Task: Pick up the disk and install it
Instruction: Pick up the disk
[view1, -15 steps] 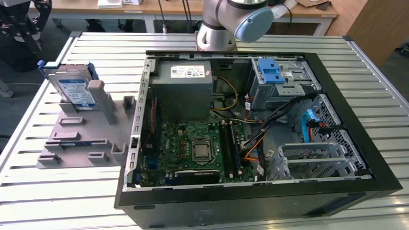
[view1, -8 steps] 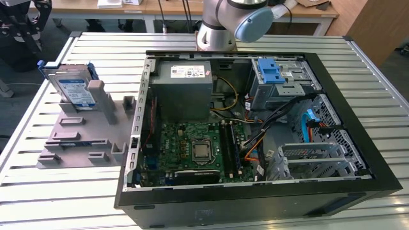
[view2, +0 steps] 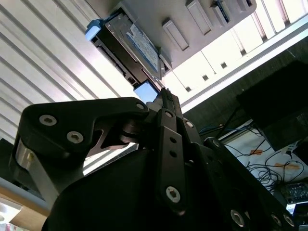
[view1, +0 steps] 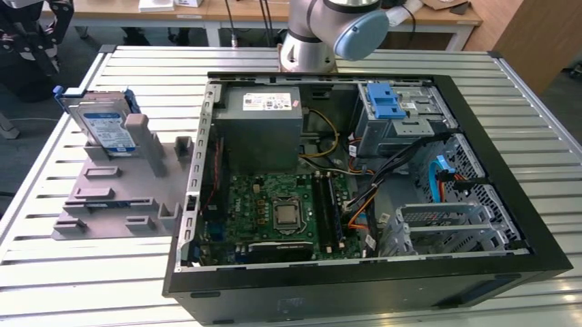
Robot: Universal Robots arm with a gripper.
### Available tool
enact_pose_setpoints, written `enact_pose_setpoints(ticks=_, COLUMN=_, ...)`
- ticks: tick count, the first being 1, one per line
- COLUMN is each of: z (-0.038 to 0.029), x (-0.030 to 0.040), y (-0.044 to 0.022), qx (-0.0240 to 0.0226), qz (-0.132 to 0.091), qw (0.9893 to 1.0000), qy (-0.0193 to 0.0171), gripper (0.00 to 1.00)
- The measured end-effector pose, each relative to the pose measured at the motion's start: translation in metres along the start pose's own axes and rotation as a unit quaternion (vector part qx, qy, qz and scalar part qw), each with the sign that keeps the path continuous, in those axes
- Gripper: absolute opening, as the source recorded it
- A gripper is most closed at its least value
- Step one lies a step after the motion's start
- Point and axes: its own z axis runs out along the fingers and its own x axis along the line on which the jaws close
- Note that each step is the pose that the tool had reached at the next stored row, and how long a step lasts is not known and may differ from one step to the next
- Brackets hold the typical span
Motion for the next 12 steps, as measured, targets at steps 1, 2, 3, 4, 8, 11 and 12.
enact_pose_setpoints(ticks=1, z=0.0000, x=0.0000, y=0.0000, qx=0.0000, qz=-0.002, qw=1.0000, qy=0.0001, gripper=0.11)
enact_pose_setpoints(ticks=2, z=0.0000, x=0.0000, y=0.0000, qx=0.0001, qz=-0.004, qw=1.0000, qy=0.0002, gripper=0.11)
enact_pose_setpoints(ticks=3, z=0.0000, x=0.0000, y=0.0000, qx=0.0001, qz=-0.006, qw=1.0000, qy=0.0002, gripper=0.11)
enact_pose_setpoints(ticks=4, z=0.0000, x=0.0000, y=0.0000, qx=0.0001, qz=-0.009, qw=1.0000, qy=0.0003, gripper=0.11)
enact_pose_setpoints(ticks=8, z=0.0000, x=0.0000, y=0.0000, qx=0.0002, qz=-0.017, qw=0.9998, qy=0.0006, gripper=0.11)
enact_pose_setpoints(ticks=11, z=0.0000, x=0.0001, y=0.0000, qx=0.0003, qz=-0.024, qw=0.9997, qy=0.0008, gripper=0.11)
enact_pose_setpoints(ticks=12, z=0.0000, x=0.0001, y=0.0000, qx=0.0004, qz=-0.026, qw=0.9997, qy=0.0009, gripper=0.11)
